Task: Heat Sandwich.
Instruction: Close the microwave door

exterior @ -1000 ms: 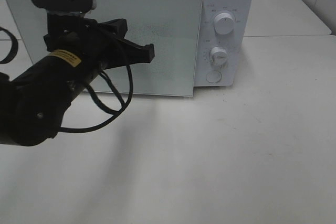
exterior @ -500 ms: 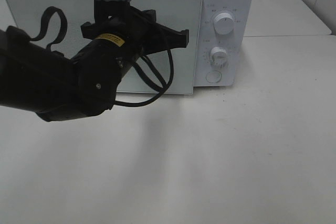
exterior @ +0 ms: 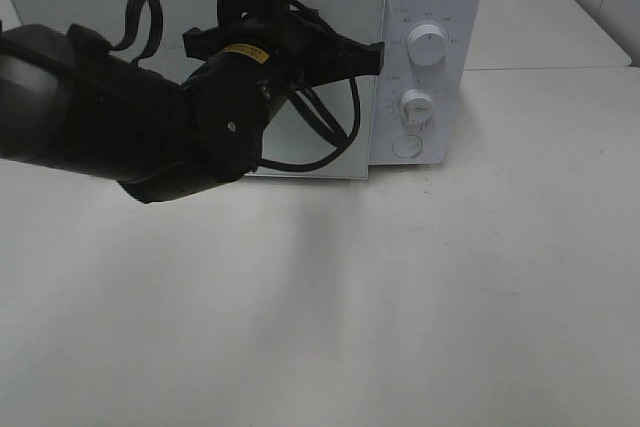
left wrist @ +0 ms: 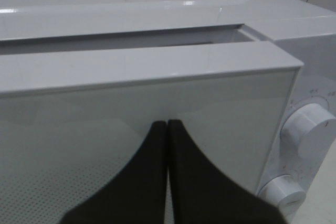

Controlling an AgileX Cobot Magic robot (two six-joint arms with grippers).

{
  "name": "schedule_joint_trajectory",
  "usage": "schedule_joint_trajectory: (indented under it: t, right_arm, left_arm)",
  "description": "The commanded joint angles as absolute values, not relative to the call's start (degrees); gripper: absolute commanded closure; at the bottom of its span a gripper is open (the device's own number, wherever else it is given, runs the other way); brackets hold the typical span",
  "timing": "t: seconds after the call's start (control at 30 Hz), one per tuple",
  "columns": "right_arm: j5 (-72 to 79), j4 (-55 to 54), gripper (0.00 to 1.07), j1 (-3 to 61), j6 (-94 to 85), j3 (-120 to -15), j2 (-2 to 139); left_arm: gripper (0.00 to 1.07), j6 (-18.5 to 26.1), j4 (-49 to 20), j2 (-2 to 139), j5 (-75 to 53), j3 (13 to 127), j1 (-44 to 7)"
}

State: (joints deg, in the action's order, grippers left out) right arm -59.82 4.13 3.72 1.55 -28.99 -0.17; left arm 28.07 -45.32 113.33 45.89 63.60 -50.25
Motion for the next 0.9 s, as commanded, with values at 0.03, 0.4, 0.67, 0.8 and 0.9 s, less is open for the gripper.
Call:
schedule_joint_trajectory:
  t: [0.03,0.4,0.67,0.8,0.9]
  right_arm:
    - [-59.3,4.07,0.31,3.32,1.26,-28.93,-1.78]
    - [-59.3,4.07,0.31,3.32,1.26,-28.93,-1.78]
    - [-59.3,4.07,0.31,3.32,1.26,-28.93,-1.78]
    - [-59.3,4.07,0.31,3.32,1.26,-28.93,-1.78]
    - [-59.3,4.07,0.31,3.32,1.26,-28.93,-1.78]
  left_arm:
    - [1.06,29.68,-46.29,113.9,45.49,65.26,-50.59]
    - [1.06,30.71,-46.47,116.08,43.72,68.35,-49.05]
    - [1.06,30.65,-46.12,117.4,42.23,70.47,-47.04]
    - [1.06,30.65,-45.84,118.09,42.0,72.42,-46.41]
    - [1.06,30.65,-44.29,118.54,40.68,73.74,-45.61]
